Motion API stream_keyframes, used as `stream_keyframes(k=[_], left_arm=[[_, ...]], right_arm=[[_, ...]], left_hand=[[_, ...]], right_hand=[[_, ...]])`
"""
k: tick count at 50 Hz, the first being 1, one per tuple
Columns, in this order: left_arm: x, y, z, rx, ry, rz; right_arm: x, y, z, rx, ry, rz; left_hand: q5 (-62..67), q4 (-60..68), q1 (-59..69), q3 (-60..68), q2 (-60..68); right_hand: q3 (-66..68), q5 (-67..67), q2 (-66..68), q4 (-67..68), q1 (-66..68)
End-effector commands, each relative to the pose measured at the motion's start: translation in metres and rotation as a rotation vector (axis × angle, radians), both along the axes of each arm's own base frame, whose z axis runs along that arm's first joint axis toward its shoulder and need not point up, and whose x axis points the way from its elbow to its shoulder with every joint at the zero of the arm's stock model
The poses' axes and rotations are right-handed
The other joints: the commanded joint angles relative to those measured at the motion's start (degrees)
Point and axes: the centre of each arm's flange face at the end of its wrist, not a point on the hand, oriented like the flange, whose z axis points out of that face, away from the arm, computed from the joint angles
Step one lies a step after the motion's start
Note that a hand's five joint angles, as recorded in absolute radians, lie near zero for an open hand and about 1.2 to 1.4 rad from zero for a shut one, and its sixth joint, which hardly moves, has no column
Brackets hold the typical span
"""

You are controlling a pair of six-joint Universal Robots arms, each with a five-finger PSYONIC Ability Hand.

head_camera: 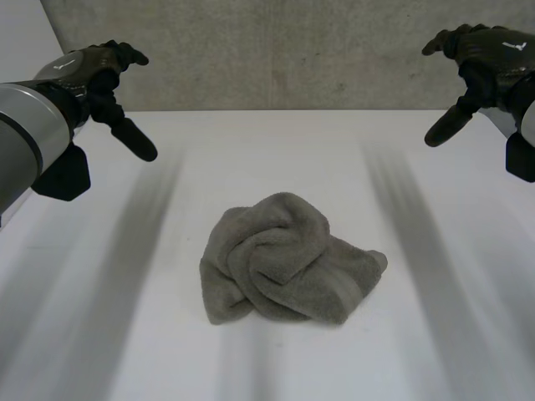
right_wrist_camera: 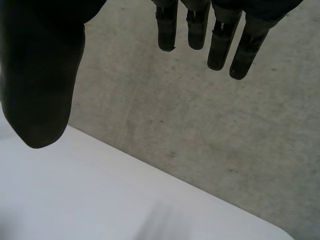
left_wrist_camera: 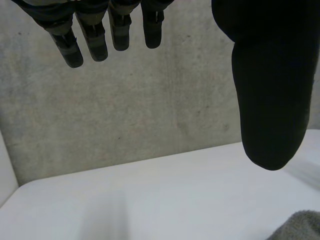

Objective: Fold the towel.

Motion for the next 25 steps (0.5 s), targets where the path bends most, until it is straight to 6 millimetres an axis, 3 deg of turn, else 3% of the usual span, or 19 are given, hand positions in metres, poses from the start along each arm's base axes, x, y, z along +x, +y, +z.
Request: stream_keyframes(k=[1, 19, 25], left_arm=[[0.004, -0.001, -0.002, 0.023, -0.023, 0.009], [0.003, 0.001, -0.005, 0.038, -0.031, 0.005], [0.004, 0.011, -0.009, 0.054, -0.043, -0.006]], right_arm=[[-0.004, -0.004, 0.002, -0.008, 0.026, -0.055], [-0.003, -0.006, -0.004, 0.006, 0.050, -0.048], [0.000, 0.002, -0.013, 0.023, 0.150, -0.014]], left_hand=[[-1.9, 0.4, -0.2, 0.5, 0.4], [-1.9, 0.4, -0.2, 0.5, 0.4], [-1.9, 0.4, -0.2, 0.5, 0.4]], right_hand=[[-3.9, -3.6, -4.0, -5.0, -3.7], [-3.9, -3.6, -4.0, -5.0, -3.7], [-3.9, -3.6, -4.0, -5.0, -3.7]])
